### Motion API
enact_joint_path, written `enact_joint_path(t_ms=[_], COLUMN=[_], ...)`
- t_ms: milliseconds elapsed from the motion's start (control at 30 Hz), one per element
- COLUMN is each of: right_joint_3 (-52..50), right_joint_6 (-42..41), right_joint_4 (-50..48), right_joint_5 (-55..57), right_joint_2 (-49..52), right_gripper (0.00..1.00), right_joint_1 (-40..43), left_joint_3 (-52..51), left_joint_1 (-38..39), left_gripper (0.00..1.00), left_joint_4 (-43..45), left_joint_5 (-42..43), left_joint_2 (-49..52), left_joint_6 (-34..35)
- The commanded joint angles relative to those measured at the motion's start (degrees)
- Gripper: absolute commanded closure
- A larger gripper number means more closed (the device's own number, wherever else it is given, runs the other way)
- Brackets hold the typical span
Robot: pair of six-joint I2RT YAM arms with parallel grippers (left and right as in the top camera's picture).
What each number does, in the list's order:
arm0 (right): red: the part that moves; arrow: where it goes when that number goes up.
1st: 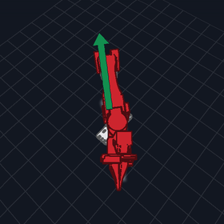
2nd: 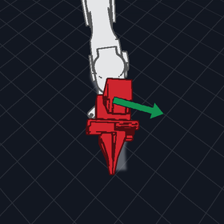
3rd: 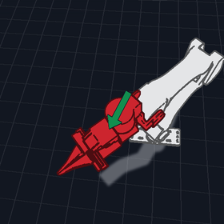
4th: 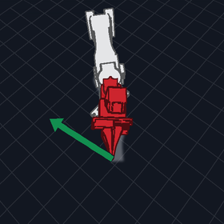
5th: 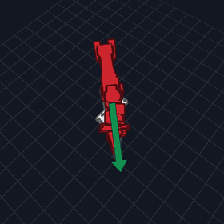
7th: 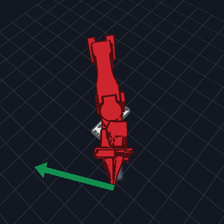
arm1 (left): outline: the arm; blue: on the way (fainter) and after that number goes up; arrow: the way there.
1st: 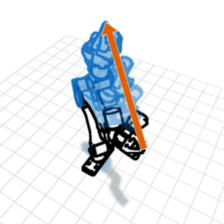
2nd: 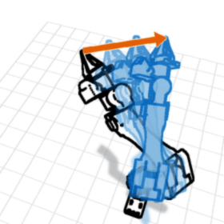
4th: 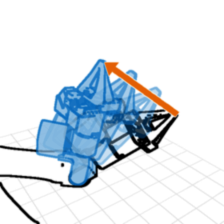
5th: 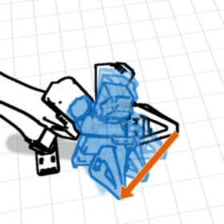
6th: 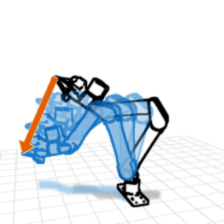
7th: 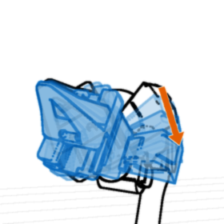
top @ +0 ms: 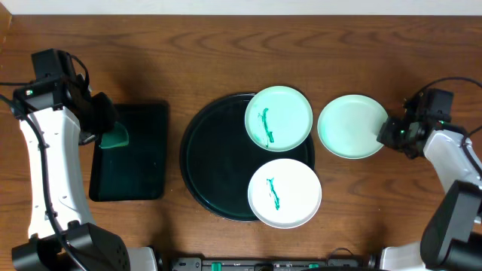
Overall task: Clean dirty plates on tray and stack at the side
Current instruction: 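Carry the plate with the right gripper and set it right of the tray, then grasp the top plate with the right gripper and slide it left on the tray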
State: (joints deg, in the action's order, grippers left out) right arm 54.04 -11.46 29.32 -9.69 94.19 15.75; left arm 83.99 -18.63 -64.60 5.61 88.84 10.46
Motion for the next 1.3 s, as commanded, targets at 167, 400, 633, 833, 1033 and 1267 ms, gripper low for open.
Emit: enact_joint_path(t_ms=[167,400,633,833,1033,1267], right_joint_3=[2.29,15.15,21.49,21.46,21.46,21.92], right_joint_6=[1.64,7.91,8.48,8.33,8.31,6.78], right_joint_4=[2.82,16.22,18.69,17.27,13.00,8.04], right_joint_5=[-2.29,-8.15,-9.25,-8.35,-6.64,-6.86], right_joint_2=[0.70,-1.53,-1.51,-1.16,0.46,6.95], right_gripper=[0.71,0.64,0.65,0.64,0.64,0.64], right_joint_1=[-0.04,-1.09,-8.39,-14.34,-17.38,-22.71], left_joint_3=[0.46,0.46,0.46,0.46,0.46,0.46], left_joint_1=[-0.04,0.13,0.13,0.13,0.13,0.13], left_gripper=[0.93,0.93,0.93,0.92,0.93,0.93], left_joint_4=[0.39,0.39,0.39,0.42,0.59,0.59], left_joint_5=[-0.52,-0.48,-0.48,-0.48,-0.26,-0.09], left_joint_2=[0.28,0.28,0.28,0.28,0.28,0.28], left_joint_6=[-0.59,-0.59,-0.59,-0.59,-0.59,-0.59])
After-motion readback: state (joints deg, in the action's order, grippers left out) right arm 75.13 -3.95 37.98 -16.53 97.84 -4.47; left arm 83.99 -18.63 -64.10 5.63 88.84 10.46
